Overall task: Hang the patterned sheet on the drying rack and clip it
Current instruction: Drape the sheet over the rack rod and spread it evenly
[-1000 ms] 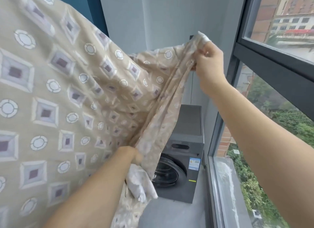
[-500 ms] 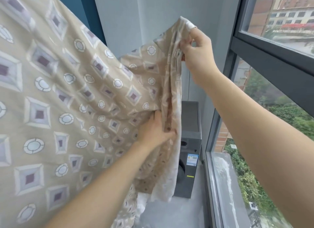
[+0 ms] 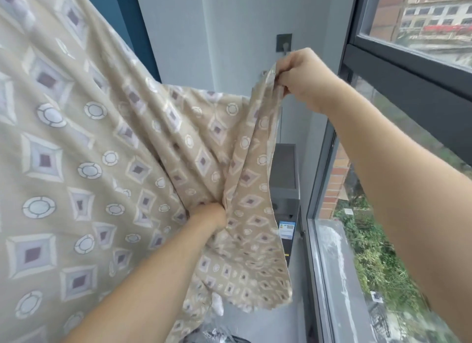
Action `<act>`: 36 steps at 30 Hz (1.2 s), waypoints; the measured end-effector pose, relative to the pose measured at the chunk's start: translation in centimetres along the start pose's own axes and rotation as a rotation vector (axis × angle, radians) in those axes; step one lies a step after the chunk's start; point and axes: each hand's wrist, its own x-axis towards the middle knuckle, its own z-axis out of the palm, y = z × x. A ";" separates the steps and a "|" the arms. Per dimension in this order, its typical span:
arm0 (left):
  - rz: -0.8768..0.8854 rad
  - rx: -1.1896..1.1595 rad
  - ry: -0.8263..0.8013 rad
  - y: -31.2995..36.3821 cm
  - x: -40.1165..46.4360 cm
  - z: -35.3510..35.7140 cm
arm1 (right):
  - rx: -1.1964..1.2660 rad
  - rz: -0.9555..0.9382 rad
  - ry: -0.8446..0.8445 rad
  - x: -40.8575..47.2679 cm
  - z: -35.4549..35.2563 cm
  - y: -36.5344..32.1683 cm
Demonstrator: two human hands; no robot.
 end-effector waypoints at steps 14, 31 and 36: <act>-0.105 0.616 0.614 -2.7 -7.4 -11.3 | 0.095 0.286 0.146 -0.8 4.6 5.8; -0.484 0.767 1.335 -13.1 -20.0 -22.2 | 0.132 -0.179 -0.348 3.0 18.1 -11.3; -0.553 0.641 1.286 -13.5 -21.7 -22.8 | 0.048 -0.304 -0.234 3.9 19.7 -14.1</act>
